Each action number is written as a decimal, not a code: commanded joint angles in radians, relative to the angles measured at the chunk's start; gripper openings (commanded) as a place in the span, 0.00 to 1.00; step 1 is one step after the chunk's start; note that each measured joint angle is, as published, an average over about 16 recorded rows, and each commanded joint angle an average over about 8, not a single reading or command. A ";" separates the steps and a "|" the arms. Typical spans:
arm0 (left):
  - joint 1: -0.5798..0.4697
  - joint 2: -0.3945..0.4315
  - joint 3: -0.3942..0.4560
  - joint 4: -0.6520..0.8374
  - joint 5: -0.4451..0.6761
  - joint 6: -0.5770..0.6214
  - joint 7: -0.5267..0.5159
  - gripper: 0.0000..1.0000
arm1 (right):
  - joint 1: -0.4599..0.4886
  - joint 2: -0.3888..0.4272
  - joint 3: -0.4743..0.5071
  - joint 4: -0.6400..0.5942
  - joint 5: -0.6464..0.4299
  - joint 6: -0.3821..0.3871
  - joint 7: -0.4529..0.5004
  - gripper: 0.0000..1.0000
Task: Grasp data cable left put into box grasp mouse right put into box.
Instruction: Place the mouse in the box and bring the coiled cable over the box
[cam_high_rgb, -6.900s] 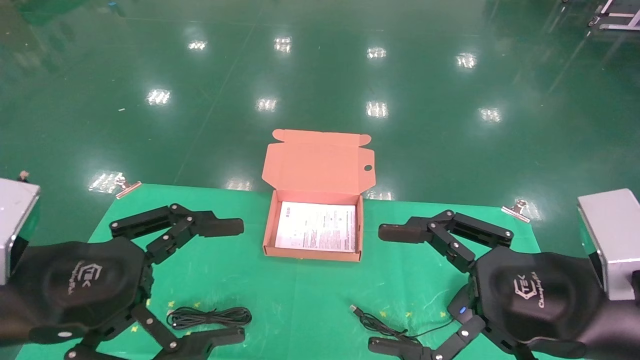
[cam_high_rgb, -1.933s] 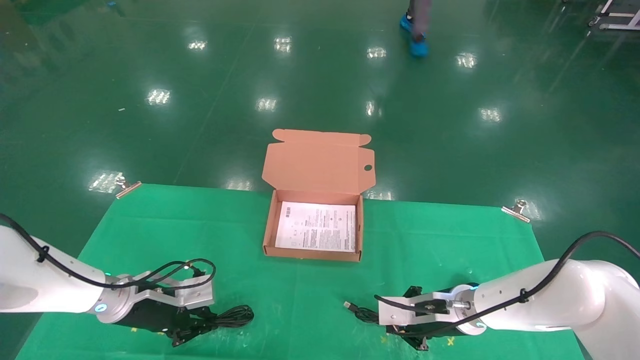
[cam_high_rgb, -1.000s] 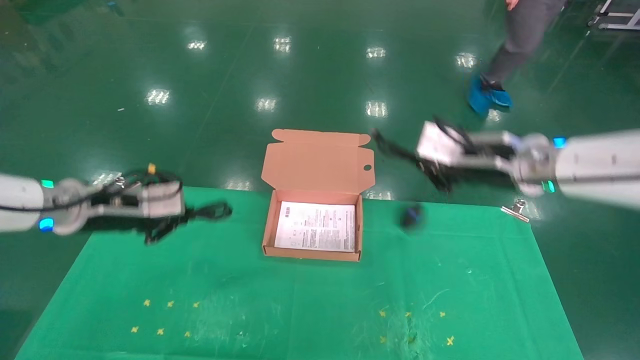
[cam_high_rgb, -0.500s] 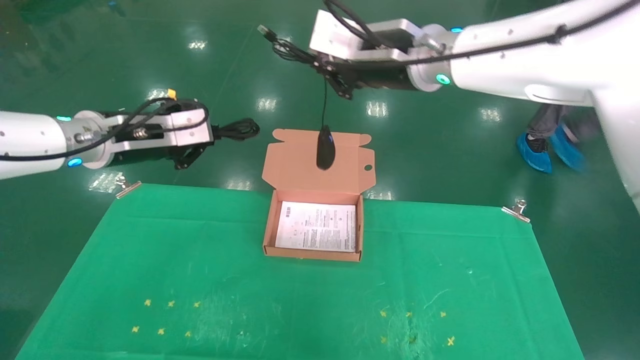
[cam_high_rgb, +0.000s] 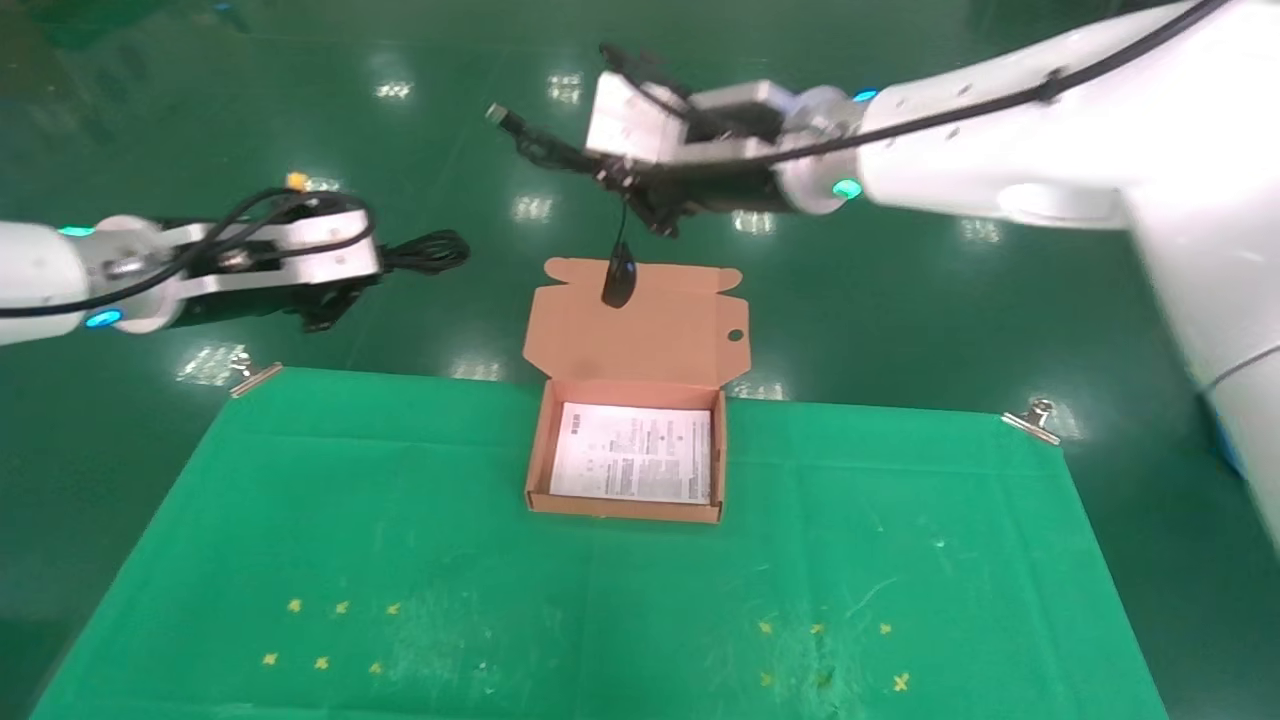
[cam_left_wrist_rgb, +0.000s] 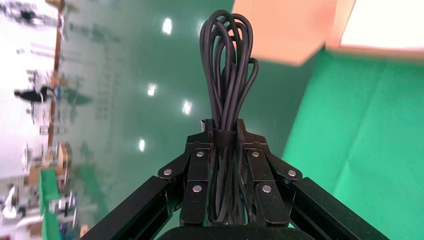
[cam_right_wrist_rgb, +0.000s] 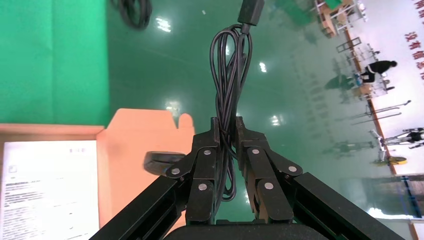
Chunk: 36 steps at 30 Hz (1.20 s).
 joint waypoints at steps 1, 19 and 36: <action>0.002 -0.011 0.004 -0.001 0.020 0.001 -0.010 0.00 | -0.007 -0.005 -0.021 -0.001 0.001 0.012 0.004 0.00; 0.052 -0.078 0.018 -0.141 0.171 0.075 -0.223 0.00 | -0.122 -0.012 -0.315 0.063 0.144 0.118 0.109 0.00; 0.058 -0.080 0.018 -0.160 0.185 0.080 -0.243 0.00 | -0.144 -0.013 -0.500 -0.109 0.282 0.202 0.270 0.00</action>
